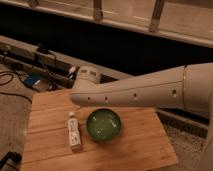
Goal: Place the bottle in the ceramic bowl
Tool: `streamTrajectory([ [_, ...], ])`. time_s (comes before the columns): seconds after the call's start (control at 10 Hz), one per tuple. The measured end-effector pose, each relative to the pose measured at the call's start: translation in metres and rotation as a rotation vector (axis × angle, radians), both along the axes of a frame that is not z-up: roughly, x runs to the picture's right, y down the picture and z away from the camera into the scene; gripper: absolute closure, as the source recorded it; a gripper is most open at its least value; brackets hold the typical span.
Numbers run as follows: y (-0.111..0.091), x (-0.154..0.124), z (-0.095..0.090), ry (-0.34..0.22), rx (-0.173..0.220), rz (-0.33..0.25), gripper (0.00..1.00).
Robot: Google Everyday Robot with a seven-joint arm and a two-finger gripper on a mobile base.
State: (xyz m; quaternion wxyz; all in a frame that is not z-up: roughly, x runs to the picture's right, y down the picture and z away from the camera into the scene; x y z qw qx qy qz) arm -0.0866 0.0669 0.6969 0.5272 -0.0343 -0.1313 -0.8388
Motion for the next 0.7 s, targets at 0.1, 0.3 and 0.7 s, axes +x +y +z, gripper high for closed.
streamTrajectory([
  [0.1,0.002,-0.001,-0.001,0.002,0.001,-0.001,0.2],
  [0.3,0.002,-0.001,-0.001,0.001,0.001,-0.002,0.2],
  [0.7,0.012,-0.022,-0.001,-0.045,-0.011,-0.076,0.2],
])
